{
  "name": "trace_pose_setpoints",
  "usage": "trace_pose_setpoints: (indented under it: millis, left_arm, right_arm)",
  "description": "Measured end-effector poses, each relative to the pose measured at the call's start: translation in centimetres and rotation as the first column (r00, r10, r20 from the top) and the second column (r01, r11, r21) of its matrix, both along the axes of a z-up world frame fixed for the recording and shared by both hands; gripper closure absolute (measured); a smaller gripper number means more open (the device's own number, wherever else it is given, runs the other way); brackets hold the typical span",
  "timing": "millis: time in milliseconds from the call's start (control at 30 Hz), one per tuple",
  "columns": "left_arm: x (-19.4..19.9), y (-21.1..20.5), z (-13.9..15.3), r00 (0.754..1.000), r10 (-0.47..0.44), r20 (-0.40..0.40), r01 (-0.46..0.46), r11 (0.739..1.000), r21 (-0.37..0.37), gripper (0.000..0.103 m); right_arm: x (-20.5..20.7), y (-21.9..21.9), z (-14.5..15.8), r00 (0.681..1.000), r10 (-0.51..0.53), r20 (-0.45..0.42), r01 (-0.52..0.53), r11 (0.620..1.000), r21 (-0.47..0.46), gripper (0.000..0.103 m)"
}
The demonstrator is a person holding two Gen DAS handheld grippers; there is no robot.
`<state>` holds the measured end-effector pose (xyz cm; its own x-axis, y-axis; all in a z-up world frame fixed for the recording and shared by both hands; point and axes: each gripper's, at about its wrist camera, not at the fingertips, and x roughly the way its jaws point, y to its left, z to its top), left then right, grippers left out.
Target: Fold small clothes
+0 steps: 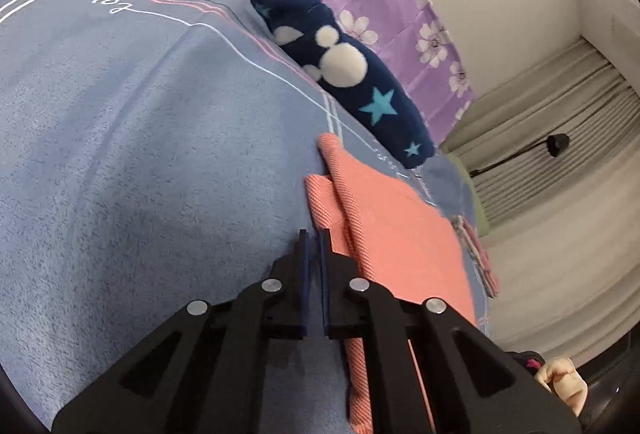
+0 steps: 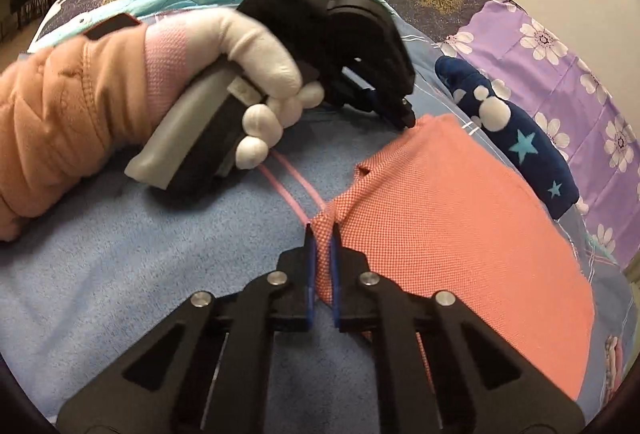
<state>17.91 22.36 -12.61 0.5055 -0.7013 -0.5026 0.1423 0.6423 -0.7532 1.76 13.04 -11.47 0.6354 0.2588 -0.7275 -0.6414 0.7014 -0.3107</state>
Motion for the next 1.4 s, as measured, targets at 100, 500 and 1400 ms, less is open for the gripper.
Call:
trace_pose_setpoints:
  millis: [100, 500, 1400]
  left_arm:
    - [-0.4, -0.4, 0.8, 0.999, -0.029, 0.019, 0.029, 1.0, -0.001, 0.067]
    - [3.8, -4.6, 1.7, 0.99, -0.137, 0.018, 0.133, 0.981, 0.143, 0.051]
    - [3.6, -3.6, 0.1, 0.991, -0.116, 0.061, 0.113, 0.992, 0.057, 0.08]
  right_arm:
    - [-0.7, -0.8, 0.4, 1.0, -0.006, 0.014, 0.006, 1.0, -0.002, 0.082]
    - [-1.0, 0.4, -1.0, 0.987, -0.04, 0.156, 0.067, 0.984, -0.168, 0.047]
    - [3.2, 1.2, -1.9, 0.98, -0.151, 0.128, 0.168, 0.977, -0.131, 0.071]
